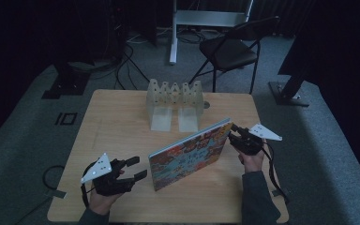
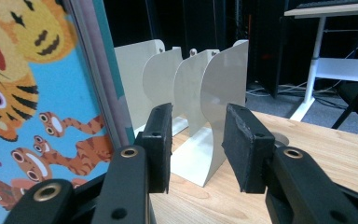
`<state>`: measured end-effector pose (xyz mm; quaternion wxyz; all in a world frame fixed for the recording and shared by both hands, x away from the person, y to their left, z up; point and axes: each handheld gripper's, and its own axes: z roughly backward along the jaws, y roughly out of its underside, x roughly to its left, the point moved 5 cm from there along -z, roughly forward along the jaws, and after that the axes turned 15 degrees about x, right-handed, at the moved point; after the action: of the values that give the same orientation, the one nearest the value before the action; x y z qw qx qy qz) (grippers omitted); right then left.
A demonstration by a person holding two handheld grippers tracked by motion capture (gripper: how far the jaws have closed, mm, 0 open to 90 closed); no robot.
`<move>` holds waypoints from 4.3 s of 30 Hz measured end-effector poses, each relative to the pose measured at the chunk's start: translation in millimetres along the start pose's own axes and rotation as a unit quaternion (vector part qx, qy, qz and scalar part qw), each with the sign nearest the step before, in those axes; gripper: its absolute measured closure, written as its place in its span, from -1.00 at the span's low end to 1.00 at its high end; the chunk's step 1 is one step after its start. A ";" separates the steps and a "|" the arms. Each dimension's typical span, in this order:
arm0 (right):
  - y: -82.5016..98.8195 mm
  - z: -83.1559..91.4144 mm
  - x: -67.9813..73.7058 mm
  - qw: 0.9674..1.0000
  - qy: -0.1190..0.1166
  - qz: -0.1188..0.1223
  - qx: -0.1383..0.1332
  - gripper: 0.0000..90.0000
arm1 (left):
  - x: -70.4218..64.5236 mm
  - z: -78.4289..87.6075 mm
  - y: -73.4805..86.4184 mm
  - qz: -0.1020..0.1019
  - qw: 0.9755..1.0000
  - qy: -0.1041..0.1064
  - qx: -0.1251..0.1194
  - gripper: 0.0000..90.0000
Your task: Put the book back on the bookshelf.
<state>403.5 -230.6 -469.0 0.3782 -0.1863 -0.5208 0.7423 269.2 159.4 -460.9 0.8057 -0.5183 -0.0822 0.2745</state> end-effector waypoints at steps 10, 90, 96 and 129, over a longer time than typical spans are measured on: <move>0.2 0.0 -0.1 1.000 -0.003 -0.001 -0.001 0.39 | -15.0 -12.8 5.5 -0.021 0.999 0.028 0.014 -0.08; 0.6 -1.3 -1.2 1.000 -0.015 -0.006 -0.004 0.41 | -14.8 -96.5 4.3 -0.034 0.999 0.019 -0.004 0.40; 1.0 -0.9 -1.3 1.000 -0.017 -0.007 -0.004 0.41 | -18.3 -102.9 4.3 -0.031 0.999 0.024 -0.014 0.41; 34.1 7.2 -28.6 0.996 0.035 -0.047 0.073 0.34 | -17.1 -106.7 5.3 -0.033 0.999 0.023 -0.033 0.65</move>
<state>404.5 -262.6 -500.8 0.4428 -0.1592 -0.4599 0.7530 297.4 67.7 -510.9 0.7986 -0.5479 -0.0896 0.2325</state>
